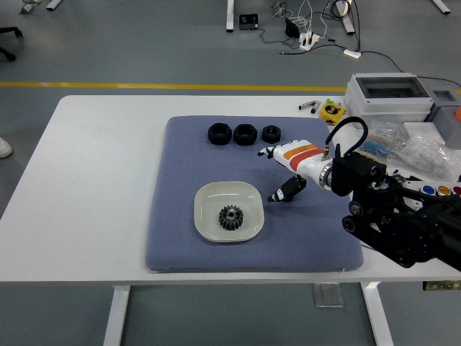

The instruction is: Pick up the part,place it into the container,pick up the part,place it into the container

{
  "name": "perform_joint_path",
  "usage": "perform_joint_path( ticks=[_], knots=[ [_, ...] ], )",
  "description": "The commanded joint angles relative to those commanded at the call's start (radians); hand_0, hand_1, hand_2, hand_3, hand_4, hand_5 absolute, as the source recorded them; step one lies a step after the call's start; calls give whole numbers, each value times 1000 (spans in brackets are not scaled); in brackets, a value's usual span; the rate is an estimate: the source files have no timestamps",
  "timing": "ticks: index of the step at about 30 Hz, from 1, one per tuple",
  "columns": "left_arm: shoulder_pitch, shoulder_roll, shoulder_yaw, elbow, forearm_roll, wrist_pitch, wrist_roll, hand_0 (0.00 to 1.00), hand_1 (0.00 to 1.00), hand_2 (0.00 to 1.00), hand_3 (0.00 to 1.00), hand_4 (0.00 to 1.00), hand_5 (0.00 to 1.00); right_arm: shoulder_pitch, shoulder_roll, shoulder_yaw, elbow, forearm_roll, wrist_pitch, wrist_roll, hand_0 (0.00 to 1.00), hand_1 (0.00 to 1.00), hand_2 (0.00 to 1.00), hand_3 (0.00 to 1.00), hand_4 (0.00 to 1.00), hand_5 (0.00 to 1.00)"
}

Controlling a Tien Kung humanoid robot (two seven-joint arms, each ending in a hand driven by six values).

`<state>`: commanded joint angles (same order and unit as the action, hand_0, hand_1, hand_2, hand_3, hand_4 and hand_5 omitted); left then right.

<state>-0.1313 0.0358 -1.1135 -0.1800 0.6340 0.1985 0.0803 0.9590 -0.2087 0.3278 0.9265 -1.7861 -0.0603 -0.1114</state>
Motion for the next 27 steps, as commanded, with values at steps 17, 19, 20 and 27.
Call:
perform_joint_path(
  ticks=[17, 19, 20, 27],
  knots=[
    [-7, -3, 10, 0, -16, -2, -4, 713, 616, 647, 568, 622, 699, -5, -12, -57, -96, 8, -42, 47, 769, 724, 751, 768, 963, 284],
    [-7, -3, 10, 0, -17, -2, -4, 712, 617, 647, 568, 621, 700, -6, -12, -62, -105, 12, -45, 50, 734, 702, 738, 717, 941, 281],
    [-7, -4, 9, 0, -17, -1, -4, 712, 617, 647, 568, 621, 700, -7, -12, -65, -109, 15, -47, 52, 734, 702, 738, 717, 941, 281],
    [-8, -4, 10, 0, -17, -1, -4, 712, 618, 647, 568, 620, 700, -12, -13, -76, -113, 29, -57, 62, 710, 691, 726, 700, 926, 272]
  ],
)
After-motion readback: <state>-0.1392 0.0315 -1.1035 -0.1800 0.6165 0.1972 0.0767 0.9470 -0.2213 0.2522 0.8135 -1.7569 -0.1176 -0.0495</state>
